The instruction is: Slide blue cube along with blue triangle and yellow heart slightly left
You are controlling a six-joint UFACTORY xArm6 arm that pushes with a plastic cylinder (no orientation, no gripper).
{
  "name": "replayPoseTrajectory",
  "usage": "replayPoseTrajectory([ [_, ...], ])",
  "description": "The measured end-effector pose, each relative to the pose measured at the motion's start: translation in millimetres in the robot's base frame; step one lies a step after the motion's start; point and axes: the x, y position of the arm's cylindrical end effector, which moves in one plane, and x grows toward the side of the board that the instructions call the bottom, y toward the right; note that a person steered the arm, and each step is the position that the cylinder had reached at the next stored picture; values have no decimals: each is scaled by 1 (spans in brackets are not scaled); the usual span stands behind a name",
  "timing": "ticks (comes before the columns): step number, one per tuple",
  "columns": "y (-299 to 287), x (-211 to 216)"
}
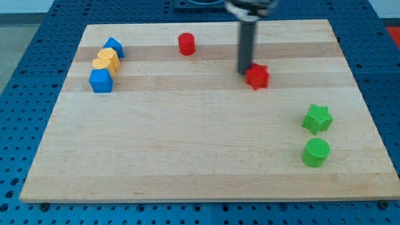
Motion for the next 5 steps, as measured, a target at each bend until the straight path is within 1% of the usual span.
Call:
replayPoseTrajectory([
  [1,62,-2],
  [2,21,-17],
  [3,-5,-63],
  [4,-52,-12],
  [5,-26,17],
])
